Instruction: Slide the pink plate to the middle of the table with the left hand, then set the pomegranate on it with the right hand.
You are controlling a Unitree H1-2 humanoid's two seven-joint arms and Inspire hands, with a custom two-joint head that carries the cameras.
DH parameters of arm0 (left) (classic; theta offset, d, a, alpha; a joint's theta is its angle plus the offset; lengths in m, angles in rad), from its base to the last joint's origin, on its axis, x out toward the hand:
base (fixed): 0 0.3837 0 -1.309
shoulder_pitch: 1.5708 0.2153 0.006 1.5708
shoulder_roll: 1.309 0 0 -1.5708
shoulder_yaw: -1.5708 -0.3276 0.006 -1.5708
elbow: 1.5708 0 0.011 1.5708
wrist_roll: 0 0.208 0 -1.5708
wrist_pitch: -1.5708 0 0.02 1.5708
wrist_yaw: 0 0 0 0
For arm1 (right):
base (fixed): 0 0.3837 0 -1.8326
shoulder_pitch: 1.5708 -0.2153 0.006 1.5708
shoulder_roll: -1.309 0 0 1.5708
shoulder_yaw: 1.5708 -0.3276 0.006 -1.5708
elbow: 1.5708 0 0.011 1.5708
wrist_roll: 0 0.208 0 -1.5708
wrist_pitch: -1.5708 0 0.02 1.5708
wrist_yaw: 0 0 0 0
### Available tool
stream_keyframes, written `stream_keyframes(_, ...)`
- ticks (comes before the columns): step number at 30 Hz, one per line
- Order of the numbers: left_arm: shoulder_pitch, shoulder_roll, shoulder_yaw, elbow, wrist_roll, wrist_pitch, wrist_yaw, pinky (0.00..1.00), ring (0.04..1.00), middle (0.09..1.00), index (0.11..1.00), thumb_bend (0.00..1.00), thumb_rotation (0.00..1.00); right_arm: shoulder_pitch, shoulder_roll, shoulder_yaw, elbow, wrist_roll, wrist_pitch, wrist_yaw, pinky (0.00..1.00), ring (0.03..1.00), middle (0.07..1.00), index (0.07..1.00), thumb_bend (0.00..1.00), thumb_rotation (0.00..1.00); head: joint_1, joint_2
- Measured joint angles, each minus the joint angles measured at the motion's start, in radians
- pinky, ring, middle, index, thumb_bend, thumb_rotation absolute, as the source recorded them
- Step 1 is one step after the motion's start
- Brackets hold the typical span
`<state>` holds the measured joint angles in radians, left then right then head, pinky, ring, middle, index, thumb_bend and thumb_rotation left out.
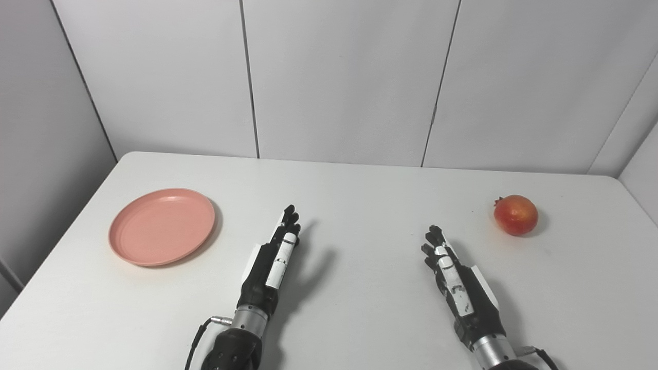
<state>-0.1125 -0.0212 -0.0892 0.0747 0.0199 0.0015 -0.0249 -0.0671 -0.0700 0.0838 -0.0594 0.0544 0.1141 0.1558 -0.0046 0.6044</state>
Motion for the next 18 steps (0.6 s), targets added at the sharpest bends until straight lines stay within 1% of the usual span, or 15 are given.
stream_keyframes(18,0.001,-0.001,0.001,0.0,0.0,0.0,0.0,0.95,0.97,0.99,0.993,0.34,1.0,0.0,0.0,0.0,0.0,-0.006,0.0,0.002,1.0,0.981,1.0,1.0,0.24,1.0,0.002,0.003)
